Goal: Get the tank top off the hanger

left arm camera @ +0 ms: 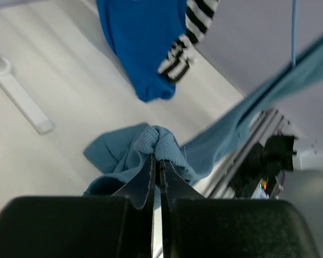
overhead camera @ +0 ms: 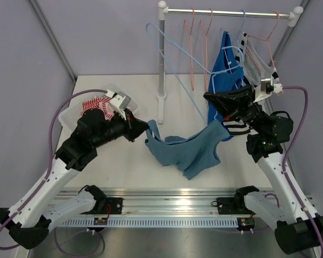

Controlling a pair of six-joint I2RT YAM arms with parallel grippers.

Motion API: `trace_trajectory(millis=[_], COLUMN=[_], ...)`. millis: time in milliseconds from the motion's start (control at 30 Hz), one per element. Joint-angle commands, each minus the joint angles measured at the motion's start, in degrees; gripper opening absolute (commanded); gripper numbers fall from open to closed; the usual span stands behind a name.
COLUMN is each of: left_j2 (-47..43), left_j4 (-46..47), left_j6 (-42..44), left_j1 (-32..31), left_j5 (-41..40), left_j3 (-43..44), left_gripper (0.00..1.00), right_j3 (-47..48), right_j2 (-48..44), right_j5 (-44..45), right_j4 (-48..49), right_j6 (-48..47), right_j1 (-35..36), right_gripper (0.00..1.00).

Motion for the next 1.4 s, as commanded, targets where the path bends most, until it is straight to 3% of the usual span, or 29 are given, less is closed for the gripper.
trace_trajectory(millis=[0,67,133,200,267,367,400,433,500,567,600,633,700,733,767,900,967,1000,1167,1367], left_j2=[2.53,3.06,3.24,3.33,3.42,3.07,2.72,2.10,1.48,1.22,1.30,1.39,0.78,0.26,-0.79,-3.00,-3.87,-4.75,-9.50,-13.29], left_j4=[-6.47,-7.62,-9.89,-11.75,-13.42,-10.98,-9.22,-5.55,-2.71,-4.80,-6.90,-11.62,-15.43,-17.97,-18.69,-21.85,-23.26,-24.66,-25.73,-20.98], left_j6=[3.99,3.47,1.71,1.71,2.06,2.32,2.06,1.71,0.14,-0.40,-0.40,-0.31,0.21,0.30,0.65,1.53,2.49,2.76,4.95,5.40], left_j1=[-2.59,-3.48,-4.09,-4.71,-4.80,-5.50,-5.68,-5.68,-6.11,-6.64,-7.08,-7.17,-7.26,-7.26,-7.26,-7.26,-7.26,-7.26,-7.26,-7.26], left_j5=[8.98,3.62,-4.08,-9.38,-13.09,-8.99,-6.18,-0.24,3.07,-2.35,-5.77,-13.11,-19.22,-21.95,-22.67,-22.24,-23.64,-24.43,-31.55,-33.49], left_j3=[-2.15,-3.13,-3.22,-2.96,-2.78,-4.35,-4.97,-5.50,-6.47,-5.16,-3.24,-2.35,-1.29,-1.29,-1.46,-2.08,-1.55,-1.20,-2.16,-10.50], left_gripper=[0.00,0.00,0.00,0.00,0.00,0.00,0.00,0.00,0.00,0.00,0.06,0.10,0.15,0.20,0.31,0.56,0.78,0.99,0.99,0.99], right_j3=[1.49,2.10,8.32,13.44,11.70,-1.27,-10.80,-13.51,-12.85,-8.29,-2.17,1.02,7.80,9.30,12.53,19.58,23.26,24.77,34.59,47.95], right_j2=[2.86,2.61,-0.37,-2.66,-4.51,-8.02,-5.94,-3.31,4.23,5.15,3.41,2.35,-1.15,-2.22,-3.01,0.31,3.98,5.23,14.44,26.66], right_j5=[10.19,14.76,16.09,21.79,26.20,23.58,22.96,21.65,17.79,11.39,10.05,10.56,16.33,23.15,26.35,33.93,37.62,39.29,49.05,55.47], right_j4=[25.85,22.73,-2.59,-20.80,-21.34,1.25,24.58,33.77,42.37,31.65,12.79,2.59,-20.57,-26.02,-36.08,-54.58,-59.63,-64.26,-72.02,-75.20], right_j6=[0.67,-1.98,-11.62,-18.05,-19.05,-14.68,-7.78,-4.67,1.48,2.49,-2.13,-6.70,-19.06,-21.05,-21.59,-21.16,-20.89,-21.07,-23.87,-26.60], right_j1=[1.15,1.59,1.59,1.59,1.59,1.60,2.20,2.56,3.43,3.61,4.05,5.45,8.17,9.49,9.59,9.68,10.03,10.29,15.46,18.73], right_gripper=[0.00,0.00,0.00,0.00,0.00,0.00,0.00,0.00,0.00,0.00,0.00,0.00,0.00,0.00,0.00,0.00,0.00,0.00,0.00,0.00])
